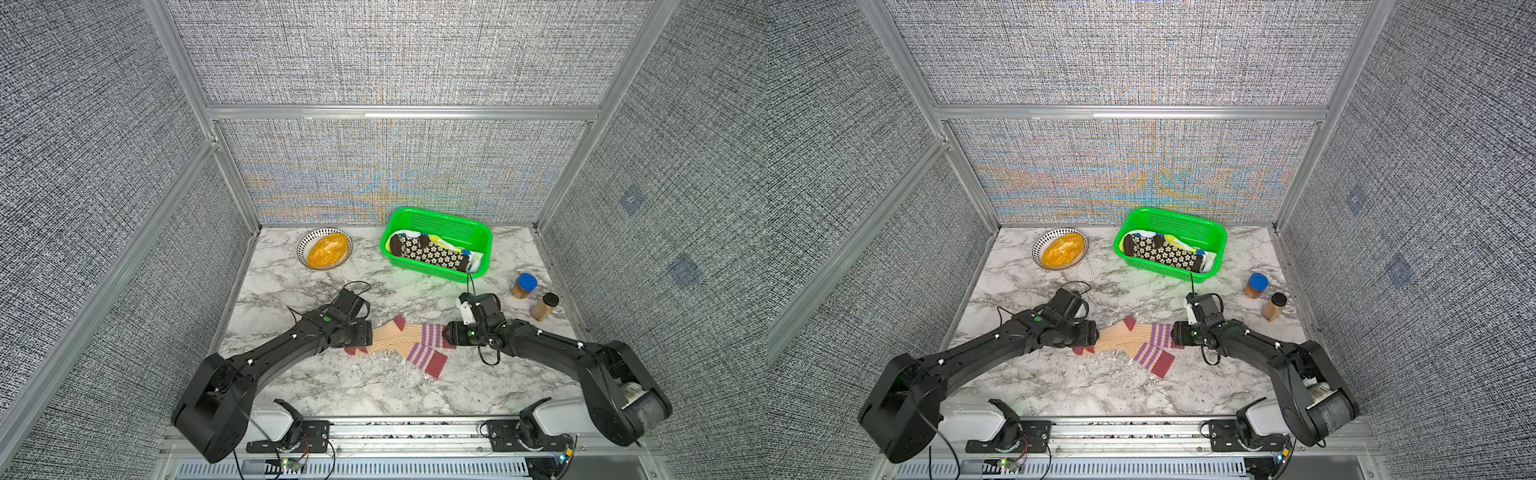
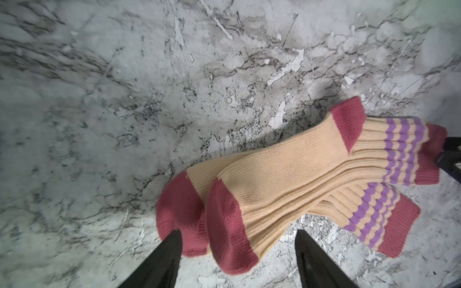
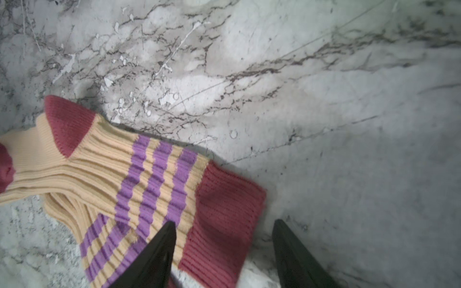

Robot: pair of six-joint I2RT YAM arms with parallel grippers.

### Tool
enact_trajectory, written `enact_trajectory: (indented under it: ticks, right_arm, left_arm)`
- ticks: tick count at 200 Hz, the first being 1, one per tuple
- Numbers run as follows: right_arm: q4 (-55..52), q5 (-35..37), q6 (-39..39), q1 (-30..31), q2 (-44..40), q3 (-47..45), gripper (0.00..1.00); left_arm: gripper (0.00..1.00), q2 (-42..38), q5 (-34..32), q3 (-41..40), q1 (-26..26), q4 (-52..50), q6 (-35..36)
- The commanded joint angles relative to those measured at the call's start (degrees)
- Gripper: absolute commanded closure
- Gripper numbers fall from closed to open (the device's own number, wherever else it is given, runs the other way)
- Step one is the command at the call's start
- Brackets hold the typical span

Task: Place the socks together as a pair
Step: Flatten out the sock.

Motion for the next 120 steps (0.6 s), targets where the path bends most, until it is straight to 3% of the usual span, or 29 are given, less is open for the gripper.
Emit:
enact_trajectory:
  ticks: [1,27,45,63,120]
  right_arm:
    - [-3.0,2.26,0.92,1.04,1.21,0.16,0.39]
    - [-2.14,1.72,1.53,1.63,2.03,0.1,0.59]
    - [-1.77,1.73,1.79,1.83,2.09,0.23,0.82]
    - [-1.36,1.38,2.67,2.2,0.22,0.47,0.99]
    - [-7.87,2.33,7.4,6.26,-13.8,2.55,1.0]
  left_arm:
    - [0.35,3.3,1.59,0.91,0.37,1.54,1.54]
    - [0.58,4.01,2.32,-0.21,0.39,2.77,1.33]
    - [0.78,3.02,1.7,-0.29,0.39,2.15,1.51]
    - [0.98,2.04,1.44,0.84,0.39,1.05,2.49]
    - [1.0,-6.26,-0.73,5.49,0.89,-3.89,4.75]
